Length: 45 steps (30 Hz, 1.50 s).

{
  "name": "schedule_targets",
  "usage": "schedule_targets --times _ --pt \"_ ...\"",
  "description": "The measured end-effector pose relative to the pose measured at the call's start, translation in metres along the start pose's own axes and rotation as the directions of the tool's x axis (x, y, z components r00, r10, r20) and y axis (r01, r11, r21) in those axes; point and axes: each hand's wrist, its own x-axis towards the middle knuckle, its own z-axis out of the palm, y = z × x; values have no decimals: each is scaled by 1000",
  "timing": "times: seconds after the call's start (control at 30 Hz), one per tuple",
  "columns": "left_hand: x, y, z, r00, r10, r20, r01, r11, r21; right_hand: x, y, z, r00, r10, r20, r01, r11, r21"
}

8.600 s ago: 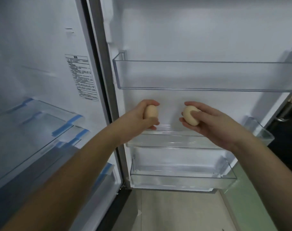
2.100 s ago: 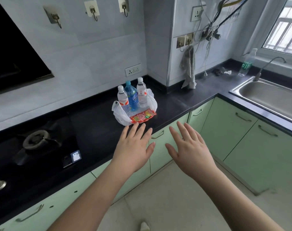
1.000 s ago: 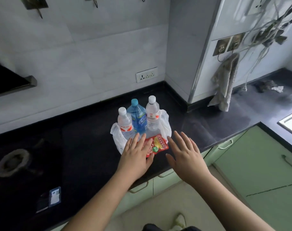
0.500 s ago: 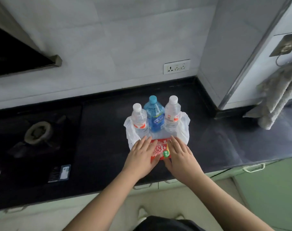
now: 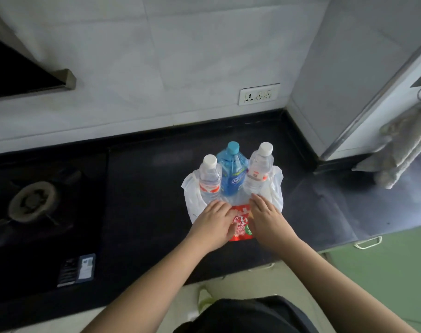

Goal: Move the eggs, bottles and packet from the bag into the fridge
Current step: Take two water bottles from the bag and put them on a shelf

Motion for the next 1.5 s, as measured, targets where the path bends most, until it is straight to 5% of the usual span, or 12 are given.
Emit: schedule_targets --times 0.1,0.27,0.5,0.7,0.8,0.9,1.07,1.2,1.5 --pt "5 -11 -5 994 44 103 -47 998 28 6 15 5 996 -37 81 42 998 -57" --pt "11 -23 -5 983 -99 156 86 992 92 29 31 13 974 -42 222 55 997 -54" --pt "7 -33 2 903 -413 119 390 904 173 54 54 -7 908 191 374 -267 950 163" --pt "8 -45 3 833 -541 113 530 840 116 64 71 -5 858 309 410 -442 851 283" --pt "17 -43 6 756 -648 86 651 759 -6 67 69 -4 838 388 383 -532 738 416" --pt "20 -43 11 607 -792 65 777 574 -258 69 67 -5 821 447 355 -567 570 595" --pt "29 -41 13 613 -790 -5 627 490 -606 70 55 2 844 475 248 -483 475 735" --pt "37 -31 13 542 -831 125 555 242 -796 68 43 9 829 537 154 -425 426 799" --pt "51 -28 35 494 -858 141 535 171 -828 88 41 5 819 537 200 -441 368 818"
